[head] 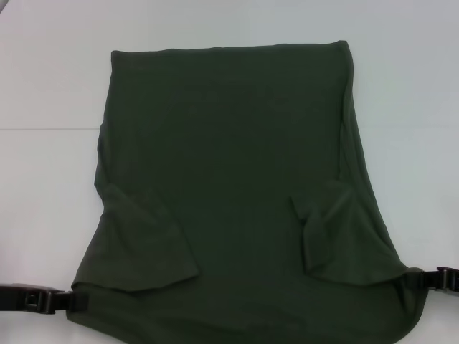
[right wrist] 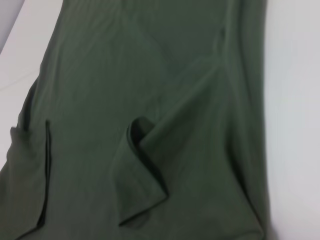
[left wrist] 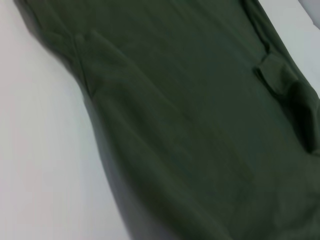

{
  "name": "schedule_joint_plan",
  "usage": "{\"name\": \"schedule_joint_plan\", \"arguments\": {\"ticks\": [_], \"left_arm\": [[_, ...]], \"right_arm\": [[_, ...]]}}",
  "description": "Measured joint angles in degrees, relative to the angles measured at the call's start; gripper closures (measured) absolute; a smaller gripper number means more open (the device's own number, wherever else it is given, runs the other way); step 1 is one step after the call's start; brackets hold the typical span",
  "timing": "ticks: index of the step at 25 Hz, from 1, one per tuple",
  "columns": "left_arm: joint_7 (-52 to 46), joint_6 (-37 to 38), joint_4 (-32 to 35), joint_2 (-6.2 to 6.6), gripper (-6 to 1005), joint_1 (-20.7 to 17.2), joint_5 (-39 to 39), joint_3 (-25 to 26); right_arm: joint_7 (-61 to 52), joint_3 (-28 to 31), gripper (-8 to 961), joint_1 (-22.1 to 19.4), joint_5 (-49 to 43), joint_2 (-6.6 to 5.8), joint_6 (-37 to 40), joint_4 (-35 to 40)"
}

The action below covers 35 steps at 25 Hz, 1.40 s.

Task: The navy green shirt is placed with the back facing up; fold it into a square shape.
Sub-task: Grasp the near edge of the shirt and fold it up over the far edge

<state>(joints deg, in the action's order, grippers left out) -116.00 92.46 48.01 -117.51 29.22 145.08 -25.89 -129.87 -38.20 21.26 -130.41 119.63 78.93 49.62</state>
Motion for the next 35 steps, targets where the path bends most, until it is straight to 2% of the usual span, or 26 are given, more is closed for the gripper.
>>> {"name": "schedule_joint_plan", "arguments": {"ticks": [5,13,18,22,31,35], "left_arm": [[0.55,0.04,-0.31,0.00,977,-0.30,-0.19,1.49],[0.59,0.44,-0.73,0.00,976,-0.56,-1.02,1.83],[0.60,0.96,-0.73,0.00,976,-0.70,-1.50,3.13],[0.60,0.97,-0.72,0.01,977,-0.78,-1.56,3.16],[0.70,2.27,-0.67,0.27,977,-1.65,-3.11,4.95],[2.48,4.07,-0.74,0.63,976,-2.11,-3.14,8.14]], "right_arm": [[2.80,3.73,907,-0.19,0.07,-0.01,0.28,-1.14],[3.25,5.90,907,0.40,0.14,-0.29,0.65,-3.47],[6.42,10.30,907,-0.69,1.06,-0.02,2.96,-3.81],[9.05,13.85,908,-1.44,2.21,-0.57,4.14,-5.80],[13.96,16.39,908,-1.53,4.13,-0.38,7.55,-6.81],[18.95,17.72,908,-1.36,4.91,-1.60,9.75,-10.42]]}}
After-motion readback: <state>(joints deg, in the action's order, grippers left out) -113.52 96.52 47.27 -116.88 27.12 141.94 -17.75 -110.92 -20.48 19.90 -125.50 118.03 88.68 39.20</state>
